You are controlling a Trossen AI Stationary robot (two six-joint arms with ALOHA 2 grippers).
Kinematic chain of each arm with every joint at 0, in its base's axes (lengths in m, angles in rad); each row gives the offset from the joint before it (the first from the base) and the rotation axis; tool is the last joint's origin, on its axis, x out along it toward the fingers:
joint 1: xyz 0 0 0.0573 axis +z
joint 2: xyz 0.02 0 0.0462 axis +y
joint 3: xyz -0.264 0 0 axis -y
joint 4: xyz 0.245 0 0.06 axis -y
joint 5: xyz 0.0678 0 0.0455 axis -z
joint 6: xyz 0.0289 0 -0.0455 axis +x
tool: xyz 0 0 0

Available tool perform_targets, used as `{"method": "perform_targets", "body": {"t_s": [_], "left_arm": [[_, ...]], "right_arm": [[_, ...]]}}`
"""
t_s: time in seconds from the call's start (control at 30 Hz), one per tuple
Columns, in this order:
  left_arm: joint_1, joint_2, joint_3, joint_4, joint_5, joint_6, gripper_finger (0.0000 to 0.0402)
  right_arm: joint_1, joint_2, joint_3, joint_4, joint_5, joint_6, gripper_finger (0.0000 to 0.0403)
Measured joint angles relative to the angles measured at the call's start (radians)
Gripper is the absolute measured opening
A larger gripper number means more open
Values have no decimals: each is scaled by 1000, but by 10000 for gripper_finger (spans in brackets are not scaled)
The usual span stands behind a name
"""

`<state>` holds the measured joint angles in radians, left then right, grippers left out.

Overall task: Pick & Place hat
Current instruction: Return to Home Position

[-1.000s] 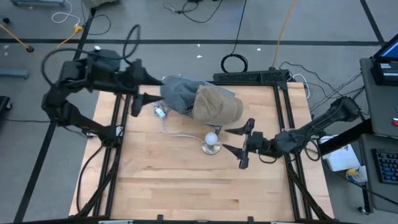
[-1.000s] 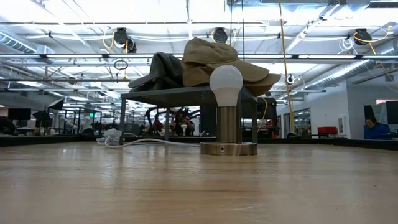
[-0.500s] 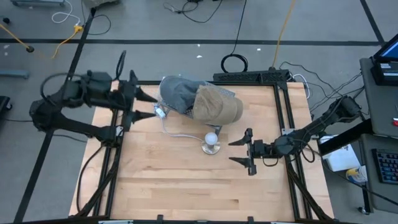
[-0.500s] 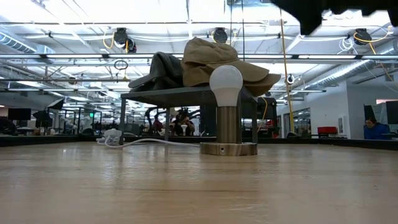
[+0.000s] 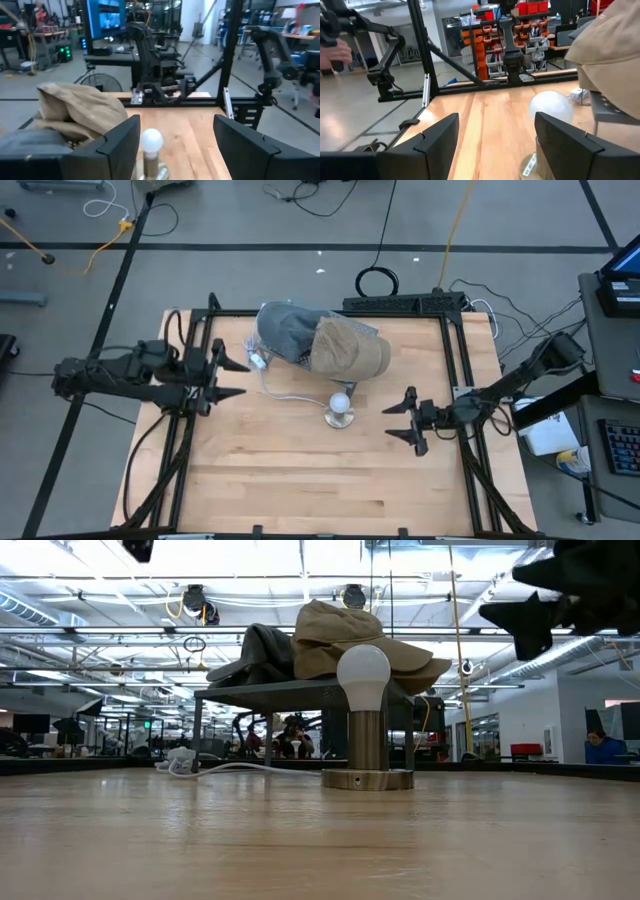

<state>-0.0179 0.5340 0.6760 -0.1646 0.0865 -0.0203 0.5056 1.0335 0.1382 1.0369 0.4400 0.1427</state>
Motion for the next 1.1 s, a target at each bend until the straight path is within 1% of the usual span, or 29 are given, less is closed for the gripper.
{"method": "perform_targets", "body": {"t_s": [0.27, 0.43, 0.53, 0.63, 0.77, 0.87, 1.0, 1.1], "left_arm": [[-48, -139, -277, 160, -9, 11, 270], [-62, -189, -444, 343, -37, 11, 263], [-64, -205, -528, 453, -63, 8, 256], [-64, -213, -595, 527, -63, 2, 250], [-64, -215, -658, 606, -70, -1, 246], [-63, -214, -663, 605, -78, 6, 250], [-59, -236, -662, 610, -81, 11, 260], [-48, -286, -661, 583, -81, 11, 268]], "right_arm": [[0, -93, -118, 38, 1, -1, 254], [0, -153, -121, -55, 3, -10, 254], [0, -184, -121, -98, 3, -14, 254], [0, -222, -122, -116, 3, -44, 254], [-2, -291, -122, -169, 3, -85, 254], [-10, -364, -122, -257, 3, -83, 254], [-29, -493, -123, -400, 4, -78, 254], [-52, -605, -123, -506, 4, -77, 254]]}}
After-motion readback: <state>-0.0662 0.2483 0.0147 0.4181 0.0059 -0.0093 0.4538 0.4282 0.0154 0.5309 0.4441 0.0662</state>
